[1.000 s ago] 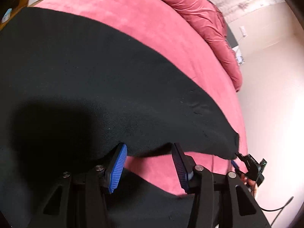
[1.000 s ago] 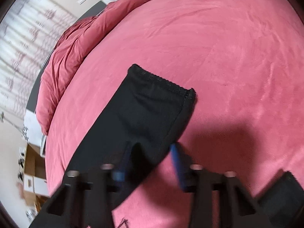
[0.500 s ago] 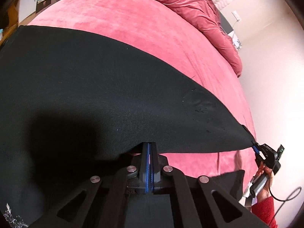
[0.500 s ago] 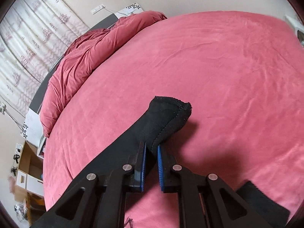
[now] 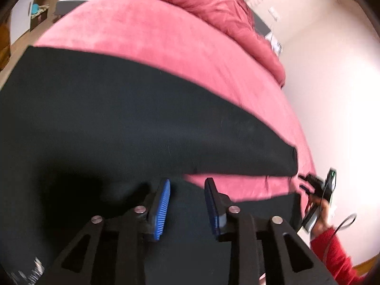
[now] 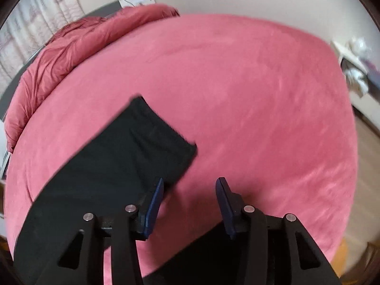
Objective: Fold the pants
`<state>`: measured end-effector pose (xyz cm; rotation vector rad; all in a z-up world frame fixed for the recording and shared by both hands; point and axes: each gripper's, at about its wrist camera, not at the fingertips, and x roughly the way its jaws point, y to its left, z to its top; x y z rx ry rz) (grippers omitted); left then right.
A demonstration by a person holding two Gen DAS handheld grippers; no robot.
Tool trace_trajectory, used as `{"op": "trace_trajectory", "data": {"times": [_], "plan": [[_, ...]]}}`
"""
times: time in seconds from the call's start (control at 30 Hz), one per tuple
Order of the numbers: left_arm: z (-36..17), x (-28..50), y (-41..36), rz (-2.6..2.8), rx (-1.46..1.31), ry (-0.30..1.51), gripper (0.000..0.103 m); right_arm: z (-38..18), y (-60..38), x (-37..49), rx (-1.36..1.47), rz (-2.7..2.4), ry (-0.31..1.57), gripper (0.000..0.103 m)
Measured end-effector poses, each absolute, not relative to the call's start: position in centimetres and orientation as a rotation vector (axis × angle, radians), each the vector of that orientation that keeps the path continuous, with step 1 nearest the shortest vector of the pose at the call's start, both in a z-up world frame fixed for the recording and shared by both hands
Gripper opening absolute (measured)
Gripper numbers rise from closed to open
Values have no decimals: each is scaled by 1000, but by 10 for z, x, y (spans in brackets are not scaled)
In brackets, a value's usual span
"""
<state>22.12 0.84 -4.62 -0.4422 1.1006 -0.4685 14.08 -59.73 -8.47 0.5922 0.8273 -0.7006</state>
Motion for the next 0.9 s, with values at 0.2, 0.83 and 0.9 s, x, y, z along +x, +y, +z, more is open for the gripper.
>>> {"op": "trace_trajectory", "data": {"times": [0.2,0.83,0.9], "plan": [[-46,277,46,-306,-576,1178,37,-52,-566,198,553,-509,841,68],[-76,392,58,-2,-637,1307,74,-93,-450,407,547,-372,1226,75],[-78,393,58,-1,-635,1297,75,-99,-442,409,522,-392,1220,80]]}}
